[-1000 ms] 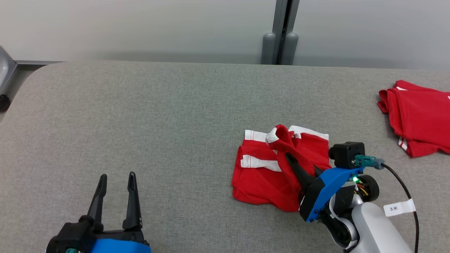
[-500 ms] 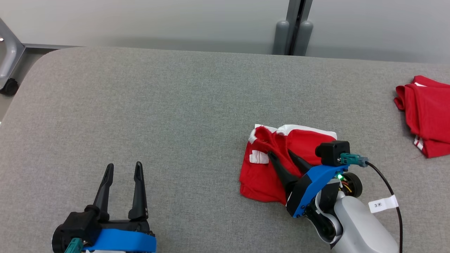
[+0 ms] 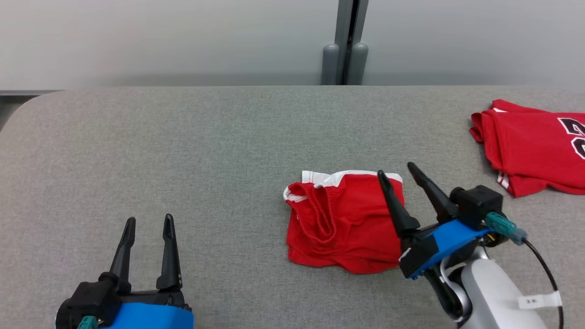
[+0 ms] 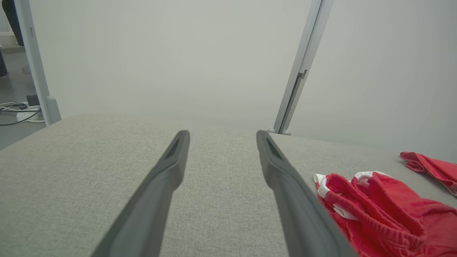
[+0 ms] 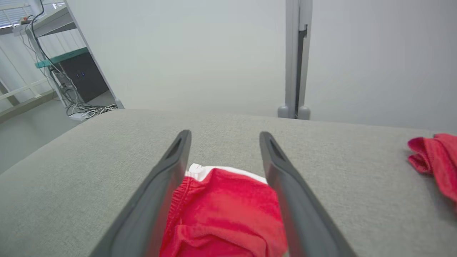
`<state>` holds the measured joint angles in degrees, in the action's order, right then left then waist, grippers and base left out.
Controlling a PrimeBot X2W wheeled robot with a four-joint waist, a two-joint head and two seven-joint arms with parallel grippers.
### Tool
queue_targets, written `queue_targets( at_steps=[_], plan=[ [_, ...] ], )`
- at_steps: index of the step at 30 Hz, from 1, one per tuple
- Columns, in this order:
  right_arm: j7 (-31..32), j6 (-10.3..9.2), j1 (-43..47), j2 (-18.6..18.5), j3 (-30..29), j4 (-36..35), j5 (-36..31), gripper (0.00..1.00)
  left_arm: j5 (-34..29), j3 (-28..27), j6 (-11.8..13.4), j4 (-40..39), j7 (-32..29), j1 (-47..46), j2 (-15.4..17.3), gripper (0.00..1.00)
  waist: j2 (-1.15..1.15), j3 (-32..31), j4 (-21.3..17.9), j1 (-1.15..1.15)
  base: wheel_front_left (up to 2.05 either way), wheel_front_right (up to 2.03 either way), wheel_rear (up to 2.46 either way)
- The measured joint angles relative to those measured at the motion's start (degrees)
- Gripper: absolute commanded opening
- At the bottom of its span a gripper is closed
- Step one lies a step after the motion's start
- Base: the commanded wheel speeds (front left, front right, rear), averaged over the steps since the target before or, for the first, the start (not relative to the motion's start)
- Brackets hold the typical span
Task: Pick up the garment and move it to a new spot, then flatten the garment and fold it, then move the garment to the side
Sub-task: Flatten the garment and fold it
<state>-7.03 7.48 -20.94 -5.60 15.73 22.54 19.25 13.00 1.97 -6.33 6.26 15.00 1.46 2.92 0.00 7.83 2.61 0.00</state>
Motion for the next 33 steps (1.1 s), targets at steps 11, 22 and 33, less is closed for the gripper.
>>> queue_targets(
  at_steps=[11, 22, 33],
  plan=[
    [-4.8, 0.0, 12.05, -2.42, -8.49, -12.03, -3.61, 1.0, -2.1, -2.7, 0.0, -0.88, 0.0, 2.7, -0.01, 1.0, -0.01, -4.1, -4.4, -0.01, 0.0, 0.0, 0.0],
    [-5.58, 0.0, 23.79, 0.7, -14.82, -20.65, -5.24, 1.0, -4.24, -3.18, 0.81, -0.94, 0.0, 4.85, -0.01, 1.0, -0.01, -7.1, -5.23, -0.01, 0.0, 0.0, 0.0],
    [-3.67, 0.0, 29.95, 2.56, -16.38, -24.71, -5.49, 1.0, -5.48, -3.75, 1.92, -0.79, 0.0, 6.73, -0.01, 1.0, -0.01, -8.18, -3.61, 0.0, 0.0, 0.0, 0.0]
  ],
)
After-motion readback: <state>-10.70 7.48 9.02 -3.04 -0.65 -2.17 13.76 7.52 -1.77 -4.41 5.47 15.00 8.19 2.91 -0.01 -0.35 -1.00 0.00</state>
